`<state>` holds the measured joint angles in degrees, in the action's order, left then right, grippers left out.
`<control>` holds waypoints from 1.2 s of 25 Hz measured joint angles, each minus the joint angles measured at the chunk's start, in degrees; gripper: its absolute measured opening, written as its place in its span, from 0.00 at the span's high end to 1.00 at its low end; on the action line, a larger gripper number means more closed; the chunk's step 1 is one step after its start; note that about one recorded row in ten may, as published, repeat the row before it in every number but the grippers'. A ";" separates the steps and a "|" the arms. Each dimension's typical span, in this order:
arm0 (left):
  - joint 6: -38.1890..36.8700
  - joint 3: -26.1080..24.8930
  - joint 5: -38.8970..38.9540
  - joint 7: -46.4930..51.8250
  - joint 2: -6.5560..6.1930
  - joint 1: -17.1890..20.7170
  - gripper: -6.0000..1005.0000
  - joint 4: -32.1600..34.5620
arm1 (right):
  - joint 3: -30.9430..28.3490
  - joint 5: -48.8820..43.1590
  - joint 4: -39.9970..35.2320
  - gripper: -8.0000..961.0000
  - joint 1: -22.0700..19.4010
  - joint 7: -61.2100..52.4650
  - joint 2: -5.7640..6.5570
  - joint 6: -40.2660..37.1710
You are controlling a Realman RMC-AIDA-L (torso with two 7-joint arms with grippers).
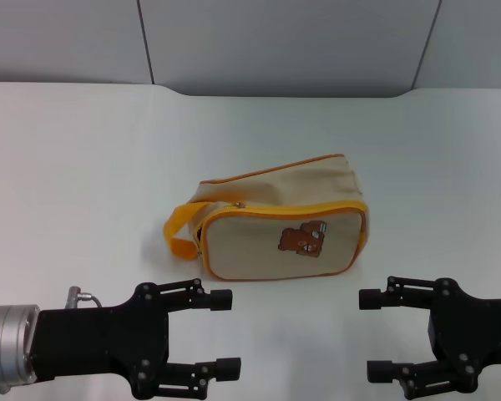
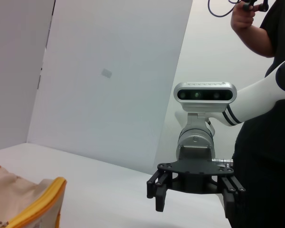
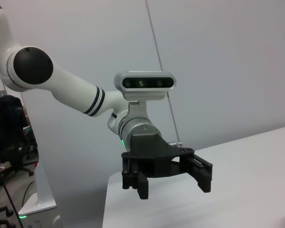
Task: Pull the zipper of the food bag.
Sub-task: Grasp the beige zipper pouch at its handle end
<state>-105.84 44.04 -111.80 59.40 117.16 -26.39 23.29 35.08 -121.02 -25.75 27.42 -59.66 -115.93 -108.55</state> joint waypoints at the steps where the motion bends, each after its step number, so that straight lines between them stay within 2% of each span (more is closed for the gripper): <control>1: 0.03 -0.01 0.00 -0.02 0.00 0.02 0.19 0.00 | -0.01 0.00 0.00 0.12 0.00 0.00 0.00 0.00; 17: 0.96 -1.07 0.40 -0.42 -0.02 1.21 0.20 0.00 | -0.23 0.00 0.00 0.13 -0.04 -0.02 0.00 -0.69; 19: 1.87 -3.33 0.75 -1.65 0.00 2.10 0.20 -0.05 | -0.28 0.02 0.00 0.13 -0.05 -0.05 0.00 -0.70; 20: 3.07 -6.85 0.80 -3.05 0.32 2.94 0.20 -0.07 | -0.43 0.04 0.00 0.13 -0.08 -0.07 0.00 -0.70; 21: 3.07 -6.85 0.80 -3.05 0.32 2.94 0.20 -0.07 | -0.43 0.04 0.00 0.13 -0.08 -0.07 0.00 -0.70; 25: 7.99 -14.18 0.81 -5.52 1.42 3.98 0.20 -1.05 | -0.59 0.07 0.00 0.13 -0.19 -0.09 0.00 -0.71; 29: 13.94 -17.91 0.80 -9.89 1.59 2.43 0.20 -6.50 | -0.62 0.14 0.00 0.13 -0.40 -0.11 0.00 -0.70; 30: 17.41 -18.16 0.81 -11.88 1.69 1.11 0.20 -8.66 | -0.65 0.16 0.00 0.13 -0.64 -0.11 0.00 -0.71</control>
<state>-88.44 25.88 -110.99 47.51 118.85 -25.28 14.62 34.43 -120.86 -25.75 26.79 -59.77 -115.93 -109.25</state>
